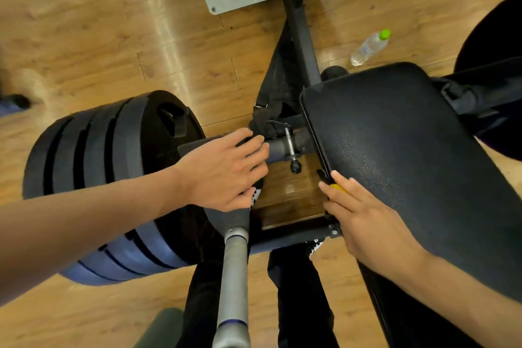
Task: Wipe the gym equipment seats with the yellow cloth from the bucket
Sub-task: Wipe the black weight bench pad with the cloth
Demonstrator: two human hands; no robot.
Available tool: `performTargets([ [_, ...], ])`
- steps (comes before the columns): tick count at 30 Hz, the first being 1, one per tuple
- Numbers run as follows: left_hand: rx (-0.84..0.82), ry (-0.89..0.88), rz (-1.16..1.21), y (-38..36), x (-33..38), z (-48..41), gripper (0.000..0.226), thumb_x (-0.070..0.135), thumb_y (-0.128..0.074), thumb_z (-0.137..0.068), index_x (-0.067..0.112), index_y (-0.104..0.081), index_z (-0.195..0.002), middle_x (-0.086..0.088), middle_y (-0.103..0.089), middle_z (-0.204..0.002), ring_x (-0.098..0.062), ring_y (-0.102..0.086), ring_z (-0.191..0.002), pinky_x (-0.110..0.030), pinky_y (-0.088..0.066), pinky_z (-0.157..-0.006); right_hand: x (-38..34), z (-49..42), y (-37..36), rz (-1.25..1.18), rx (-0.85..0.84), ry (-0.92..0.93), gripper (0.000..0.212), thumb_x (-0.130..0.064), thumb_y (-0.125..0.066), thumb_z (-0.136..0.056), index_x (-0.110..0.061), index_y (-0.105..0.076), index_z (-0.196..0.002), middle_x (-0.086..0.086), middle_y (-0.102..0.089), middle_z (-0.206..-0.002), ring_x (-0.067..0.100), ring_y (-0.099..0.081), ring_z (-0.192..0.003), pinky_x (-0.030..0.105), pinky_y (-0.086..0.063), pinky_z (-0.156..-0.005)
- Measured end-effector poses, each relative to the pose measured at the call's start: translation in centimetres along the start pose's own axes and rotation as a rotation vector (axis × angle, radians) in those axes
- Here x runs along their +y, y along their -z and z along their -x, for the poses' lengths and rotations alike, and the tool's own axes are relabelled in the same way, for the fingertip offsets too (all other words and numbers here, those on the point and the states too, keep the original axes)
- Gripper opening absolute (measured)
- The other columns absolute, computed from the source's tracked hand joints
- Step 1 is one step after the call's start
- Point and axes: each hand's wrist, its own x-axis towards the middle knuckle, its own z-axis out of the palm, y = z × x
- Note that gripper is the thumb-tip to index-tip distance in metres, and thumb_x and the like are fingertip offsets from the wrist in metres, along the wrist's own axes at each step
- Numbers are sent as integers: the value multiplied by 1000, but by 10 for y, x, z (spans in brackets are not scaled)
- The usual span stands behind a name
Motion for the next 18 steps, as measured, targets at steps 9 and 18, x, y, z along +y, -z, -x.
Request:
performTargets([
  [9,14,15,2,-1,1,0,60,49,-33,-99,0,-64,-116,-26,-59,-132,-43,-50,-128,-52,-23,-114,54,-218,32,-99,191,-380,37,-1,-52,-94,0,-57,-131,18,-51,-141,33,-39,-140,45,-35,-112],
  [18,32,-1,19,0,0,4,61,47,-31,-100,-1,-63,-118,-27,-57,-134,-45,-47,-131,-55,-23,-114,8,-78,9,-207,291,-534,44,-15,-47,-104,-7,-47,-147,11,-41,-156,28,-30,-149,41,-20,-122],
])
